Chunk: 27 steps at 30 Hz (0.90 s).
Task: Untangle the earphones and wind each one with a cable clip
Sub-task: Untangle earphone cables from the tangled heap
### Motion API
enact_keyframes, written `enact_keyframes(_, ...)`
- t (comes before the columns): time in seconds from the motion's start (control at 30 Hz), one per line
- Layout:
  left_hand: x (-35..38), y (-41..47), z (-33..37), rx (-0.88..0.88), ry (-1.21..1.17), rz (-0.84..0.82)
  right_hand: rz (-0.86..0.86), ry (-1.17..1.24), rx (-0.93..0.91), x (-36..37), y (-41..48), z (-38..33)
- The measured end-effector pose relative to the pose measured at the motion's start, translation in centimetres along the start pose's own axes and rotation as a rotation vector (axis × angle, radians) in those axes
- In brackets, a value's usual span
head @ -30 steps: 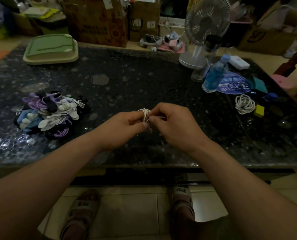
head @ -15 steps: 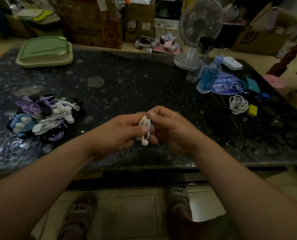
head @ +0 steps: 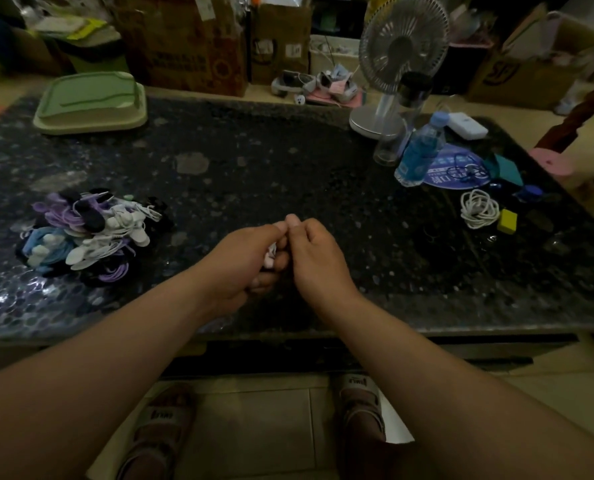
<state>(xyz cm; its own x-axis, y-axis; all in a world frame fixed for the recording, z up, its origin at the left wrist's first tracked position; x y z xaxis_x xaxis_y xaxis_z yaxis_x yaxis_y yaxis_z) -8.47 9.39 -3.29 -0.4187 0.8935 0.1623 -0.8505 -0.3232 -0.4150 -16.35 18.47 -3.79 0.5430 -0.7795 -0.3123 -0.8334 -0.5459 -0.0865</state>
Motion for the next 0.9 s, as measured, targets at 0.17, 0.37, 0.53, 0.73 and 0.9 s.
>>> enact_keyframes(0.17,1.1,0.5,0.5,0.011,-0.074,-0.047,0.026,0.125,-0.012,-0.6,0.8,-0.4)
enact_keyframes(0.37,1.2,0.9,-0.3,-0.042,-0.106,-0.097,-0.094,0.119,0.025,-1.6,1.0,0.4)
enact_keyframes(0.53,1.6,1.4,-0.2,0.006,-0.164,-0.045,-0.049,0.123,-0.010,-1.6,1.0,0.6)
enact_keyframes(0.73,3.4,2.3,-0.4,0.088,-0.145,0.069,0.120,-0.029,0.022,-2.3,1.4,0.9)
enact_keyframes(0.9,5.1,2.9,-0.4,0.059,-0.186,0.054,0.173,-0.140,-0.026,-4.2,1.9,0.7)
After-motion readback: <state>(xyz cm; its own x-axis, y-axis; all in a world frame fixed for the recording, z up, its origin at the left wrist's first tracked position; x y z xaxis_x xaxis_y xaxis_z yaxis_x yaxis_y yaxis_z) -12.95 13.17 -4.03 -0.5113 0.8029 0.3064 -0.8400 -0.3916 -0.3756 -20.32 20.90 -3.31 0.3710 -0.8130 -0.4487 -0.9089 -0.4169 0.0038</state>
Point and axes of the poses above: each hand's wrist, its own y-axis towards the middle knuckle, its own x-axis out of the palm, z = x × y, the point moved 4 cm from there along y, towards the middle knuckle, and after that the axes turned 2 degrees about y, right-handed, at the moved point
